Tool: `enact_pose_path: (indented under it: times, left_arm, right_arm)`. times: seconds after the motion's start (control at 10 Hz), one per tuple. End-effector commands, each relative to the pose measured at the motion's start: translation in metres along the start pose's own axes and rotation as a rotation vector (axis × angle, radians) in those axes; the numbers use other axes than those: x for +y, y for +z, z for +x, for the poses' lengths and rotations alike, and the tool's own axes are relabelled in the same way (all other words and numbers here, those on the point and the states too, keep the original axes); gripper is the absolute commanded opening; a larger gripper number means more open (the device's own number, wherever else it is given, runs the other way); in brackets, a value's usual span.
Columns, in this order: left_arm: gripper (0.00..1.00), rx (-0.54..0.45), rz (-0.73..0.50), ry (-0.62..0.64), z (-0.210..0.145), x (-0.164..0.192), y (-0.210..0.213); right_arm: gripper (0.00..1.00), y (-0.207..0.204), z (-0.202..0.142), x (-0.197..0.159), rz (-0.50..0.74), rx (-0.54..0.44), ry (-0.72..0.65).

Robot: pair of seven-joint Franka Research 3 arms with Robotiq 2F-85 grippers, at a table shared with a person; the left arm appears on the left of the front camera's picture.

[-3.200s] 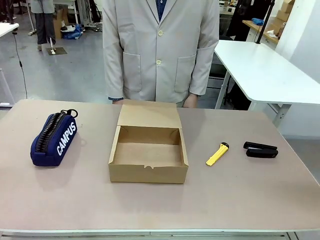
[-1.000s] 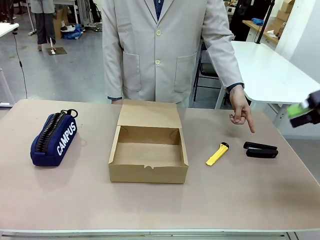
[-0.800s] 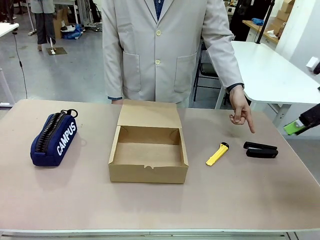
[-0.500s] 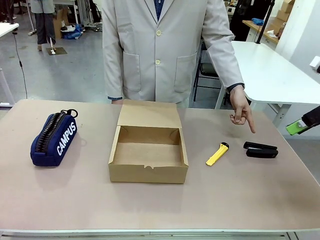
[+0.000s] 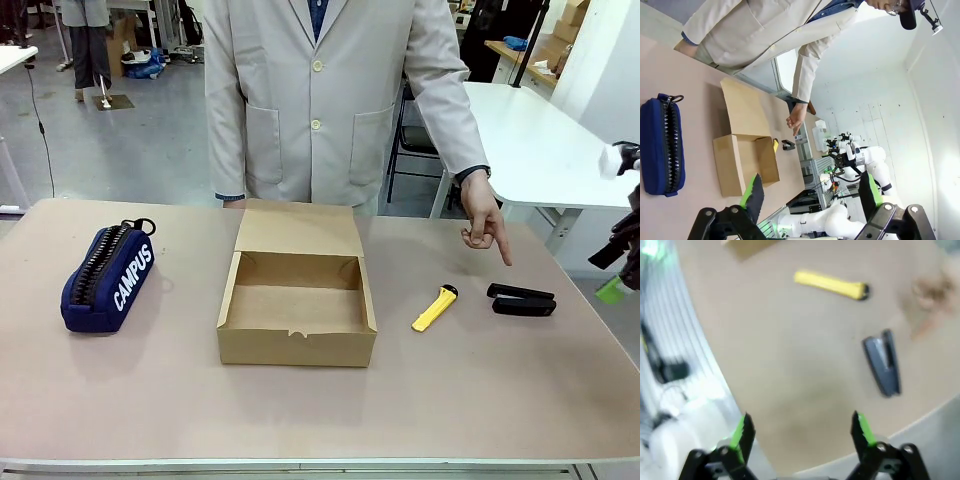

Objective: Pack the item into the box.
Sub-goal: Pick up the item indicated by the person and place it inside the Mailer Box.

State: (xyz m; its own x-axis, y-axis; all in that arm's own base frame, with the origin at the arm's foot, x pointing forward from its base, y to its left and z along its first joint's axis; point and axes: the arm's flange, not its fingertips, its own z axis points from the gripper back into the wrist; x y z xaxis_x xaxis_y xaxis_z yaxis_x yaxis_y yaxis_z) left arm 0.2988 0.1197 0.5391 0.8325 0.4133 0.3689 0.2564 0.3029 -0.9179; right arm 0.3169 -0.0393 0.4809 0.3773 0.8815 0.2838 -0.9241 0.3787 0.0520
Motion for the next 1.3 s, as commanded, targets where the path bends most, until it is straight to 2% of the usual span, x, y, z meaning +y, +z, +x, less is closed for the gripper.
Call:
enact_pose_path:
  times: [0.0,0.1,0.2,0.3,0.4,0.6,0.8,1.0,1.2]
  left_arm:
    - [1.00,-0.005,-0.021,-0.024,0.002,-0.001,0.000]
    - [1.00,-0.005,-0.021,-0.024,0.002,-0.001,0.000]
    - [1.00,-0.005,-0.021,-0.024,0.002,-0.001,0.000]
    - [1.00,-0.005,-0.021,-0.024,0.002,-0.001,0.000]
    - [1.00,-0.005,-0.021,-0.024,0.002,-0.001,0.000]
    - [1.00,-0.005,-0.021,-0.024,0.002,-0.001,0.000]
    - [1.00,-0.005,-0.021,-0.024,0.002,-0.001,0.000]
    - [1.00,-0.005,-0.021,-0.024,0.002,-0.001,0.000]
    - [1.00,-0.005,-0.021,-0.024,0.002,-0.001,0.000]
  right_arm:
    - [1.00,0.002,-0.013,-0.001,0.059,-0.125,0.100]
    - [1.00,0.000,0.000,0.000,0.000,0.000,0.000]
    - [1.00,0.000,0.000,0.000,0.000,0.000,0.000]
    - [1.00,0.001,-0.006,-0.002,0.009,-0.028,0.090]
    - [1.00,-0.019,-0.004,-0.029,-0.038,0.023,0.053]
    - [1.00,-0.056,-0.009,-0.070,-0.069,0.073,0.070]
    - [1.00,-0.079,-0.013,-0.102,-0.077,-0.005,0.112]
    - [1.00,-0.106,-0.016,-0.125,-0.101,0.024,0.125]
    - [1.00,-0.131,-0.022,-0.143,-0.121,-0.093,0.169]
